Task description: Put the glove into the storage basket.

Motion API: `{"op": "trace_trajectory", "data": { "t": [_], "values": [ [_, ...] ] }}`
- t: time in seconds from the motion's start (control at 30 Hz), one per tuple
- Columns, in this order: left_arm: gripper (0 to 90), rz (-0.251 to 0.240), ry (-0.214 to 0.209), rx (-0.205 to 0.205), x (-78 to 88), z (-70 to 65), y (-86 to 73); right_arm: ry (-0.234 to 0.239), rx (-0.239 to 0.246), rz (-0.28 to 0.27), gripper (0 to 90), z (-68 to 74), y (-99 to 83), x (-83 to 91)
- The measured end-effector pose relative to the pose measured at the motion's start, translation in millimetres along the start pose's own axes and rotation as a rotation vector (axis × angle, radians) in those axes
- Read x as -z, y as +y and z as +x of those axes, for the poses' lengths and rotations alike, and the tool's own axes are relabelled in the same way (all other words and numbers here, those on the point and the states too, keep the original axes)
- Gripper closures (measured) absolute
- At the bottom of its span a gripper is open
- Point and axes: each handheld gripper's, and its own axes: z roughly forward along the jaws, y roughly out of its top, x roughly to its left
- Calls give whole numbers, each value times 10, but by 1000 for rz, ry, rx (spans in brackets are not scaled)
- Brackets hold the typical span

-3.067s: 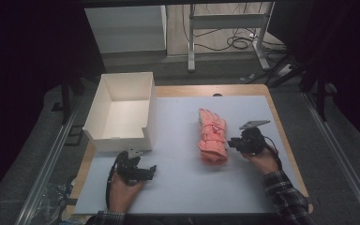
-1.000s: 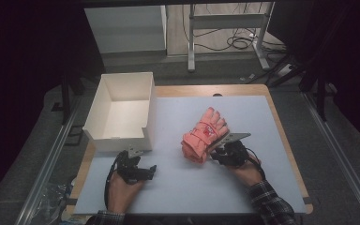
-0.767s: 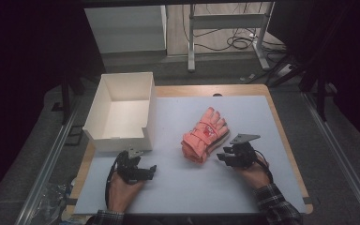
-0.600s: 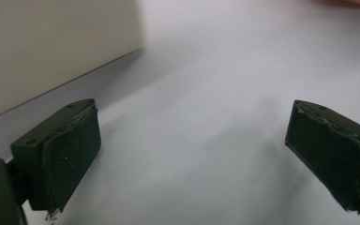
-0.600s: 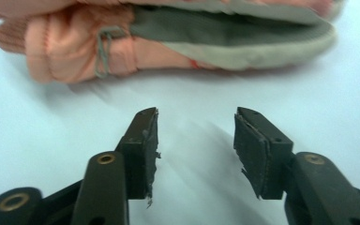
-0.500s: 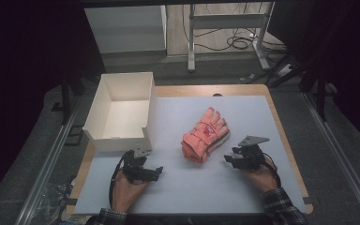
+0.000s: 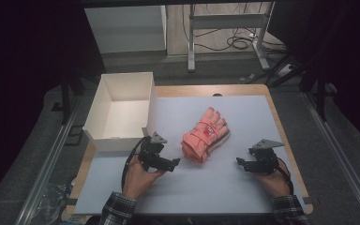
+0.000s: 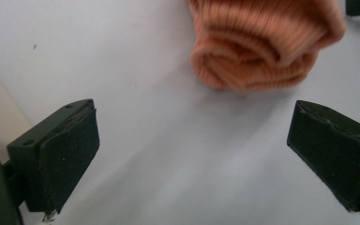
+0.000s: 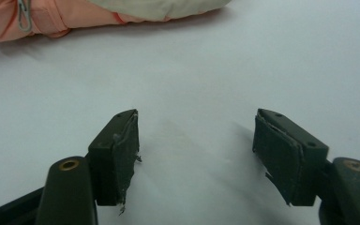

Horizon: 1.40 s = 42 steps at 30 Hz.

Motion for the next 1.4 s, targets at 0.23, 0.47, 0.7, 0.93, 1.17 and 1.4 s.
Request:
{"op": "trace_trajectory", "data": {
  "t": [0.23,0.47,0.7,0.93,1.17,1.4],
  "values": [
    [7,18,-13,-36,-25,-59,289,-10,32,8,237,33,-4,-25],
    [0,40,-21,-69,-103,-123,571,-11,34,8,236,33,-10,-25],
    [0,49,-24,-102,-235,-183,829,-12,36,6,236,32,-14,-26],
    [0,60,-29,-125,-411,-243,1084,-12,35,1,236,34,-17,-31],
    [0,84,-33,-136,-655,-308,1224,-11,35,0,236,33,-18,-30],
    [0,99,-22,-156,-894,-376,1267,-10,35,0,236,33,-19,-31]
  ]
}}
